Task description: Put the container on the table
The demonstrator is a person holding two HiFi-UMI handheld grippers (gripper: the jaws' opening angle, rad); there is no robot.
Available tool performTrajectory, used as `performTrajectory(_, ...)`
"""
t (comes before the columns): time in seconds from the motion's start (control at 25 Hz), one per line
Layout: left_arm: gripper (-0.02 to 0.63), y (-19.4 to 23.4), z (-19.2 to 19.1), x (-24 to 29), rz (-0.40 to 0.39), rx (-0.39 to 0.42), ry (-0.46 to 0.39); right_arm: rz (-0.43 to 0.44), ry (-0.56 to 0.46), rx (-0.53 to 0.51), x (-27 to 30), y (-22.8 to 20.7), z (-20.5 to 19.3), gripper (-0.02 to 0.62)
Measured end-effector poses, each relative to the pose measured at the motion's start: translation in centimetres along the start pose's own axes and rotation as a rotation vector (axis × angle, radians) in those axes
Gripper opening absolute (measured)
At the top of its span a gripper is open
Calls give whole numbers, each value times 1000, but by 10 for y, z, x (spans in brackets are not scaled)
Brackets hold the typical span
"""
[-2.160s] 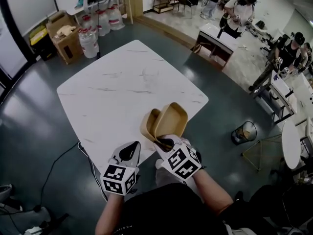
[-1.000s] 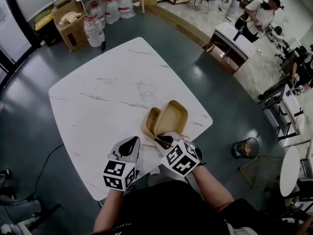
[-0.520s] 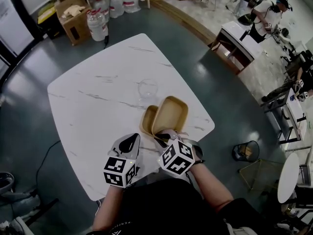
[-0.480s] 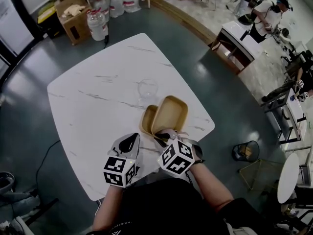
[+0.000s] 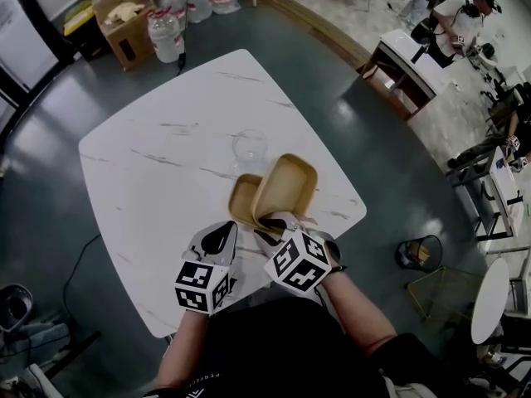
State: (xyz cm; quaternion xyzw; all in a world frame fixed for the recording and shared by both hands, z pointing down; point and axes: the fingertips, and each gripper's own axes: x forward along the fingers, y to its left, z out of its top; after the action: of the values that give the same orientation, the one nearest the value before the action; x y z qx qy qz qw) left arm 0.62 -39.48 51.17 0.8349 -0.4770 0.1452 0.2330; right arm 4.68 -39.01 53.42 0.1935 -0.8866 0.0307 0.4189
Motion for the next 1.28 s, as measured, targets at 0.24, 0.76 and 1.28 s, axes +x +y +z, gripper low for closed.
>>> performTrajectory(0.24, -5, -1, 0, -1, -5, 0, -4, 22, -15, 5, 0, 9, 3, 120)
performTrajectory(0.76, -5, -7, -7, -20, -23, -6, -12, -123, -81, 113, -18, -2, 8, -2)
performTrajectory(1.28, -5, -13, -15, -67, -72, 24, -30, -292, -171, 350, -48, 21, 20, -2)
